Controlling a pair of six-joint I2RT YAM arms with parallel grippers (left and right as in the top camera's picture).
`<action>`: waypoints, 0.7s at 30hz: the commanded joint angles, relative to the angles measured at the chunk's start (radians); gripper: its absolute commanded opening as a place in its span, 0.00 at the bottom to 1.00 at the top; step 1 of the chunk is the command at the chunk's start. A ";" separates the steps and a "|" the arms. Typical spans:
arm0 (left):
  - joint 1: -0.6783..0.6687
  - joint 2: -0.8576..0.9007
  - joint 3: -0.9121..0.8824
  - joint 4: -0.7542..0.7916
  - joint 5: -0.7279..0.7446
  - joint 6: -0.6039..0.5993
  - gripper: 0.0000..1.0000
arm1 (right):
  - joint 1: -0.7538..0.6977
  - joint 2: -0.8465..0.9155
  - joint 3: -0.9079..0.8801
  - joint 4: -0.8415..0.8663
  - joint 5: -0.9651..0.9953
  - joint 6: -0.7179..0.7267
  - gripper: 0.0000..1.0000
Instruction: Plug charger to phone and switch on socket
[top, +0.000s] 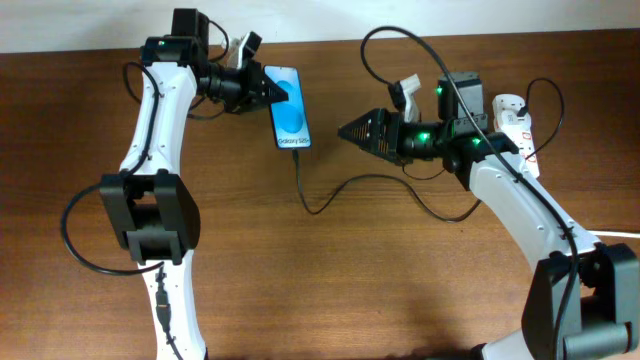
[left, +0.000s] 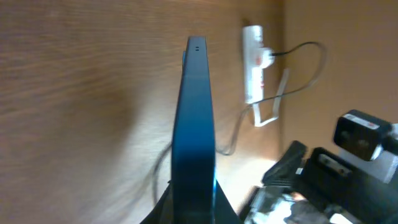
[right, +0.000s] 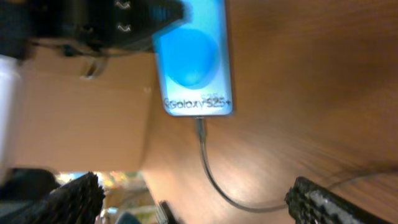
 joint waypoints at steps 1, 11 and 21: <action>0.004 0.001 0.009 -0.154 -0.298 0.187 0.00 | 0.000 -0.009 0.004 -0.124 0.185 -0.093 0.98; -0.027 0.136 -0.092 -0.160 -0.357 0.136 0.00 | 0.000 -0.009 0.004 -0.325 0.410 -0.099 0.98; -0.051 0.136 -0.137 -0.139 -0.381 0.137 0.16 | 0.000 -0.009 0.003 -0.327 0.409 -0.114 0.98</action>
